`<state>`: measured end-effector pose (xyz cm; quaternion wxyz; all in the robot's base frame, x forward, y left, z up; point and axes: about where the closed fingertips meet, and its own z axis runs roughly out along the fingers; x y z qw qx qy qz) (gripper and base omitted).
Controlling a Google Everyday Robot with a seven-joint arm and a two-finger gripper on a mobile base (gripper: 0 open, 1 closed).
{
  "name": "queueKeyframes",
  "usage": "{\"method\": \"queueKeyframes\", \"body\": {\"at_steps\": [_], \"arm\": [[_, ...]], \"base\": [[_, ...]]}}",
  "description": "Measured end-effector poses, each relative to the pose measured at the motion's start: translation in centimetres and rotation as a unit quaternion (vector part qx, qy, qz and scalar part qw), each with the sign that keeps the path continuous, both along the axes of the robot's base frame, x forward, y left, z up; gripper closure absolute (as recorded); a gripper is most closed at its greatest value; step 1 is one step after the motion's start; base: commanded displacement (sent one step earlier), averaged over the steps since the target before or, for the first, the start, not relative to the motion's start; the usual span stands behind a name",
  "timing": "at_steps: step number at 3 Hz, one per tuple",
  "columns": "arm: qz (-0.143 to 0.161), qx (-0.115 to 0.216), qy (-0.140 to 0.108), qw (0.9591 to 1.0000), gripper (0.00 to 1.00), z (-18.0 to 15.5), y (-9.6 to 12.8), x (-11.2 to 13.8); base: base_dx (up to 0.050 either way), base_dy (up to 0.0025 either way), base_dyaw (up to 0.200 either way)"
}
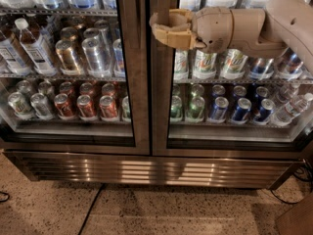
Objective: Open right fridge door
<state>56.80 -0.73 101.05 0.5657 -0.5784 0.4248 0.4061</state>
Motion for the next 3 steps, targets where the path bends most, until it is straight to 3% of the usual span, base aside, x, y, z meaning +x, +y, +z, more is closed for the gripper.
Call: {"method": "queueKeyframes", "body": {"at_steps": [3], "arm": [[0.003,-0.001,-0.001,1.0,1.0,0.27,0.38,0.21]], "base": [[0.0,0.0,0.0]]}}
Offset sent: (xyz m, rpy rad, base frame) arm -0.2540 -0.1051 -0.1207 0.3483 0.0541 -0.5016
